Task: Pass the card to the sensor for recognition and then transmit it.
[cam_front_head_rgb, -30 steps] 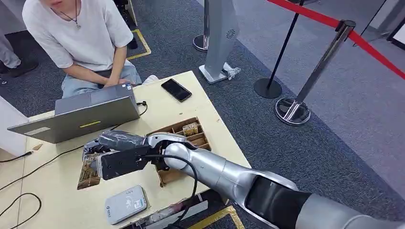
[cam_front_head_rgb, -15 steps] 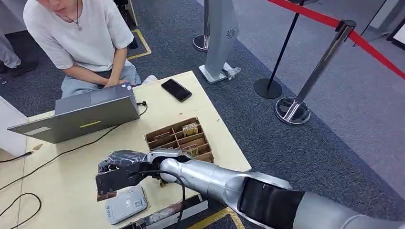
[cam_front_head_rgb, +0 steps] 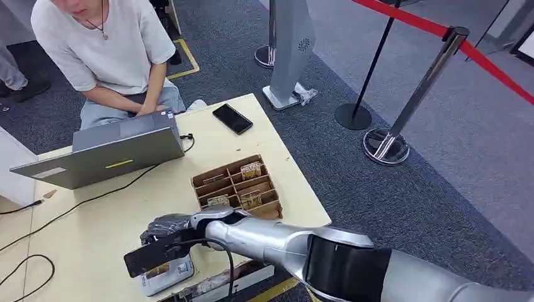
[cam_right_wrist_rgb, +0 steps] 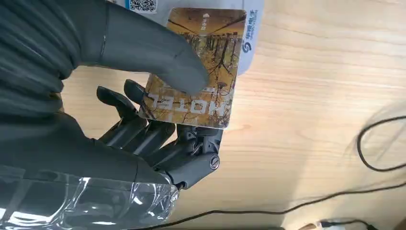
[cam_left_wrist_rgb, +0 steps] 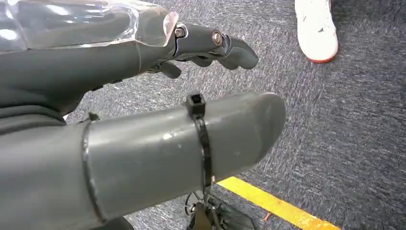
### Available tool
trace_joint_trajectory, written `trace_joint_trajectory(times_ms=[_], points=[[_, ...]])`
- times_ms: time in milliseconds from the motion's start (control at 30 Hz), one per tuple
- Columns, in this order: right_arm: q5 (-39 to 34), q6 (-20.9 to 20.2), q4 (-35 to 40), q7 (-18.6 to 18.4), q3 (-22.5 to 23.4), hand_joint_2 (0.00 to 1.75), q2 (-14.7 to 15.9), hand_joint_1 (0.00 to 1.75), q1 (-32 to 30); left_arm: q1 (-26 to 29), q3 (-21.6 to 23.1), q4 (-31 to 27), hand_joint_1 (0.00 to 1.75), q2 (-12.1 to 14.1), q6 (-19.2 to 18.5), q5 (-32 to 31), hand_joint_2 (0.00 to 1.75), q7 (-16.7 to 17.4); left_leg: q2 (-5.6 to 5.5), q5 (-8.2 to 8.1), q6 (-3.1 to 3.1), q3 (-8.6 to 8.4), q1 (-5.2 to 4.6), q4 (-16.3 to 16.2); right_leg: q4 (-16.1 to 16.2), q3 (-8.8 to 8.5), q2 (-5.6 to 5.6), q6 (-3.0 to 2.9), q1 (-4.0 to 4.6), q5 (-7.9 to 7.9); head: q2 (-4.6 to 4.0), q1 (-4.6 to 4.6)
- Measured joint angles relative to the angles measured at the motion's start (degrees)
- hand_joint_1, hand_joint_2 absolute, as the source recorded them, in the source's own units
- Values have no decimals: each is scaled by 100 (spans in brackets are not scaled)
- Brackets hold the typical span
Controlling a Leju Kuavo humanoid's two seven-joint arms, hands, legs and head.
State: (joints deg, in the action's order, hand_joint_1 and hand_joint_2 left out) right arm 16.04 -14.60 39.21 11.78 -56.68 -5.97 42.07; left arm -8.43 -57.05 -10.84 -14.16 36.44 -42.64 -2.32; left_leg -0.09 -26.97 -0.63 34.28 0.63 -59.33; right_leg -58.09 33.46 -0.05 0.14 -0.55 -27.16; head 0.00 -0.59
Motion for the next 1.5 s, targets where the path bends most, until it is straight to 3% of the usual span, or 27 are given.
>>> trace_joint_trajectory(times_ms=[367,1133,1500], points=[[295,55,-197,-245,-343,175,-107,175,59,0,-2,0,0,0,15,66,0,37,0,0,0,0,0,0,0,0,0,0,0,0,0,0],[1217,988,-557,-562,-872,175,-256,175,172,-39,-17,0,0,-48,96,131,0,87,1,0,0,-1,0,0,0,0,0,0,0,0,0,2],[1482,1080,-741,-625,-1005,175,-376,175,161,-46,-18,0,0,-52,125,149,0,105,1,0,0,-2,0,0,1,0,1,0,0,0,0,0]])
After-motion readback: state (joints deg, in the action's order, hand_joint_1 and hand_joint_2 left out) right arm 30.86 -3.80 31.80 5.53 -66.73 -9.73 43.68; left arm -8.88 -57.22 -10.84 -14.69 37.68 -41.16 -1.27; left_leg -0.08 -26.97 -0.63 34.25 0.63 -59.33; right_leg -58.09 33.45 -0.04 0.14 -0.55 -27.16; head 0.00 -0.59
